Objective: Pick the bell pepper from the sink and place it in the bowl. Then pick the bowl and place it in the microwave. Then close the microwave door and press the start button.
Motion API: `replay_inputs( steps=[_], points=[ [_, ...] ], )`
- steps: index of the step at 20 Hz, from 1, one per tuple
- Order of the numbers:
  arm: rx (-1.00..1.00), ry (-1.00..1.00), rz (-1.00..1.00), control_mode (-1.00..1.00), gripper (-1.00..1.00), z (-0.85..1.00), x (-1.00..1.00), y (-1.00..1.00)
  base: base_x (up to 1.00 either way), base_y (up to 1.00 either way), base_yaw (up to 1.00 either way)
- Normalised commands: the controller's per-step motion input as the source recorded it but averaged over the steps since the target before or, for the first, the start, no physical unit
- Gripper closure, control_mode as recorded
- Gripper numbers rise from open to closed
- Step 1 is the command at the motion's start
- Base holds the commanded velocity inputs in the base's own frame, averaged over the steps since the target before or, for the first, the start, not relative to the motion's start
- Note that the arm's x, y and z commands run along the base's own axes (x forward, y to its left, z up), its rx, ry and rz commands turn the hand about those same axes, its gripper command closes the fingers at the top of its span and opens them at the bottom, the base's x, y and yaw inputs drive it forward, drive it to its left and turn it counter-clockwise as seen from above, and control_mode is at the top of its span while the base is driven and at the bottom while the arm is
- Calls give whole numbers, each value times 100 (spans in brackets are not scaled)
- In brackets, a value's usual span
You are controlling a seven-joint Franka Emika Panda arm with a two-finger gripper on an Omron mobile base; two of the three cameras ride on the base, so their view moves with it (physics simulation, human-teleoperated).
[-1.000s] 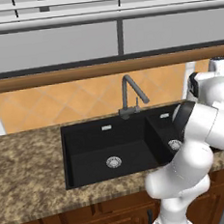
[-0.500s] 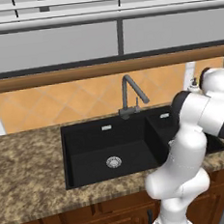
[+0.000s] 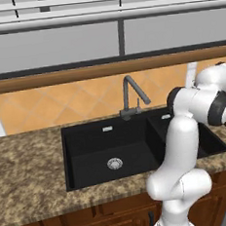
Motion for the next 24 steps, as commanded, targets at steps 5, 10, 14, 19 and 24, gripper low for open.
replay_inputs(
  steps=[5, 10, 14, 19, 24],
  points=[
    [0, -3, 0, -100, 100, -31, 34, -17, 0, 0, 0],
    [1, -6, 0, -100, 100, -33, 16, -26, 0, 0, 0],
    [5, -3, 0, -100, 100, -43, 16, -16, 0, 0, 0],
    [3, 0, 0, -100, 100, -45, 20, -4, 0, 0, 0],
    [2, 0, 0, -100, 100, -41, 19, -3, 0, 0, 0]
  ],
)
